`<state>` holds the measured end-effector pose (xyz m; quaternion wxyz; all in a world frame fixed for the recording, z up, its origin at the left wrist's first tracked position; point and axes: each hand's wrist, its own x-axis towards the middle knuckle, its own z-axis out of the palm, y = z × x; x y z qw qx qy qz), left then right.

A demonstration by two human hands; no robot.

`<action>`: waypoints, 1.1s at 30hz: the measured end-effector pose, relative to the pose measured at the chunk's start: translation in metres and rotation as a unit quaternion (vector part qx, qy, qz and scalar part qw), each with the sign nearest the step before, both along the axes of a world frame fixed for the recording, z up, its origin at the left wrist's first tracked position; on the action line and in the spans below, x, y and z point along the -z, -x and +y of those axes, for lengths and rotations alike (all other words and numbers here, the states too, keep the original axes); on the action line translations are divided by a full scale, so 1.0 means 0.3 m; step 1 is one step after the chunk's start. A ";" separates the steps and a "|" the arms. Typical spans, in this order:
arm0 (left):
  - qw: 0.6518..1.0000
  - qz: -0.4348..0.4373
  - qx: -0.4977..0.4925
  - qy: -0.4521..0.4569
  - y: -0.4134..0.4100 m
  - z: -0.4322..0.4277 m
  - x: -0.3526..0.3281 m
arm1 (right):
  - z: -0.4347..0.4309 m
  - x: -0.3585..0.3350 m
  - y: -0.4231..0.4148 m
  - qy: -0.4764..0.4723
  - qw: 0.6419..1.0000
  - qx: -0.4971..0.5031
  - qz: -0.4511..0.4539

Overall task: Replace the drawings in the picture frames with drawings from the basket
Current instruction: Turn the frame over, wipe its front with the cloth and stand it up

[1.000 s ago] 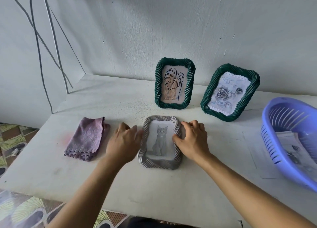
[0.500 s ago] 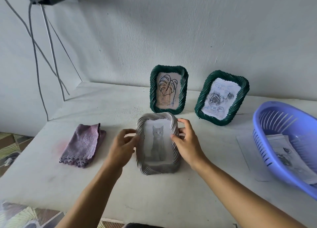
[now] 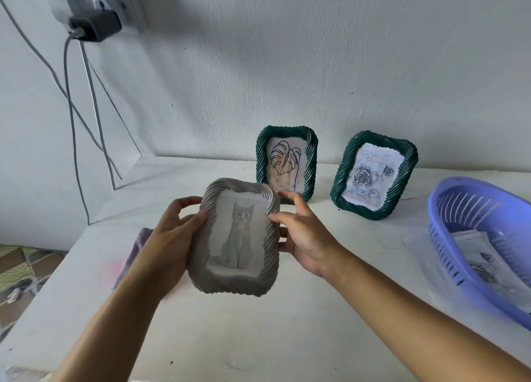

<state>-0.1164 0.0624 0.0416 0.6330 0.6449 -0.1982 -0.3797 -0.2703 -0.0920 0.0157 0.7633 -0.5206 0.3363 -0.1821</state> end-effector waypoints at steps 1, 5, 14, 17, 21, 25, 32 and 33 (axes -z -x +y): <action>1.000 -0.009 -0.003 0.003 -0.013 0.000 0.003 | 0.004 -0.001 -0.019 0.021 1.000 0.013 0.002; 0.999 -0.035 -0.021 0.012 -0.091 -0.003 0.011 | 0.013 -0.017 -0.108 0.066 0.997 0.033 -0.002; 0.978 -0.202 -0.037 -0.026 -0.323 -0.033 -0.012 | -0.034 -0.048 -0.350 0.196 0.979 0.047 0.014; 0.970 -0.240 -0.035 -0.028 -0.400 -0.064 -0.025 | -0.059 -0.056 -0.428 0.221 0.974 0.051 0.018; 0.965 -0.262 -0.014 -0.022 -0.497 -0.127 -0.036 | -0.109 -0.064 -0.521 0.270 0.960 0.068 0.041; 0.956 -0.292 -0.018 -0.016 -0.570 -0.193 -0.028 | -0.157 -0.077 -0.587 0.328 0.940 0.089 0.037; 0.959 -0.279 -0.051 0.000 -0.615 -0.272 0.050 | -0.212 -0.028 -0.662 0.375 0.917 0.131 0.041; 0.960 -0.274 -0.058 -0.004 -0.619 -0.281 0.063 | -0.219 -0.018 -0.671 0.365 0.920 0.135 0.042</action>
